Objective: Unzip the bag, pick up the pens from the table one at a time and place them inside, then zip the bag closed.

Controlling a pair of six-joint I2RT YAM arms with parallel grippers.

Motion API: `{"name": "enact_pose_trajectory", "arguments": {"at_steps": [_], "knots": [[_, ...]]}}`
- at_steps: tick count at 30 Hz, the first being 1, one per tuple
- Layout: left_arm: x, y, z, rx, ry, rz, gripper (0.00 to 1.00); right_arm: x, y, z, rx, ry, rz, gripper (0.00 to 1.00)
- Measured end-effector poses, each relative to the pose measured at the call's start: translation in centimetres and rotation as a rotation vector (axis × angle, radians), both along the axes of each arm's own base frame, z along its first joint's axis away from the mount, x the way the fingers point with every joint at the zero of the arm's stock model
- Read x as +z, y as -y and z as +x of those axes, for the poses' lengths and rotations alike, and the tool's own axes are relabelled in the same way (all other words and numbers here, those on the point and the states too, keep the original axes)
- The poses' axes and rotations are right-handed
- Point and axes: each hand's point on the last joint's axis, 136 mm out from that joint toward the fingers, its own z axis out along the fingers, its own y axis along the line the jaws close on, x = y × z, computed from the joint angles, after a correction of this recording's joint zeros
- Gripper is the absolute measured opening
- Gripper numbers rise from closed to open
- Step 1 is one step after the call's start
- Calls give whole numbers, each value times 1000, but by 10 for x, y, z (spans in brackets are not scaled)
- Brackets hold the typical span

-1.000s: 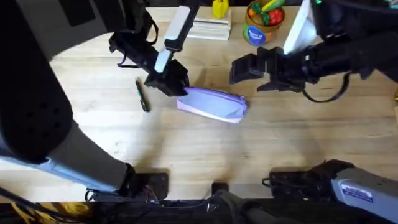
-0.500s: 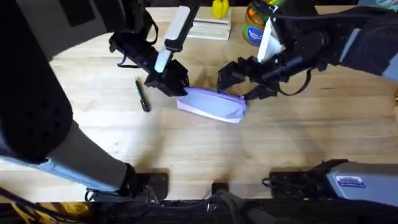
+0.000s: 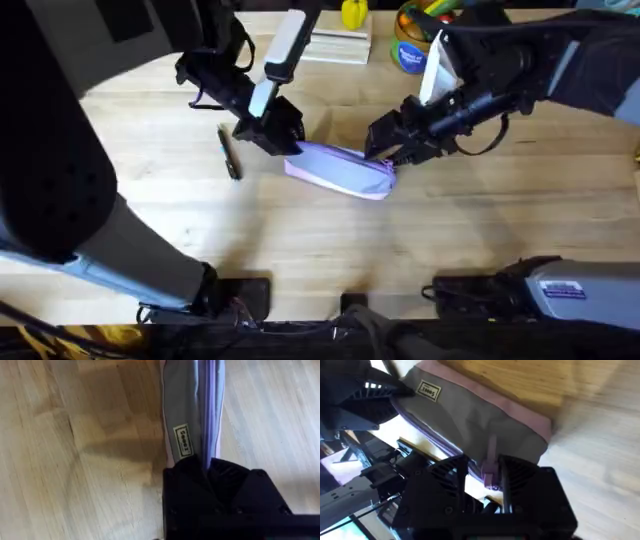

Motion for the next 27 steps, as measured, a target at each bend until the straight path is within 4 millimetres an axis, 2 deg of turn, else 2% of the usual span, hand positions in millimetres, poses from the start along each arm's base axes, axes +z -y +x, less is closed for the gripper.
{"name": "enact_pose_trajectory", "arguments": {"at_steps": [4, 11, 17, 27], "knots": [[0, 0, 0, -1, 1, 0, 41, 1, 4, -1, -7, -12, 11, 351], [0, 0, 0, -1, 1, -1, 41, 8, 5, 1, -5, -18, 79, 86], [0, 0, 0, -1, 1, -1, 42, 11, 6, 0, 6, -14, 102, 35], [0, 0, 0, -1, 1, 0, 42, 13, 6, 1, 49, 27, 106, 34]]}}
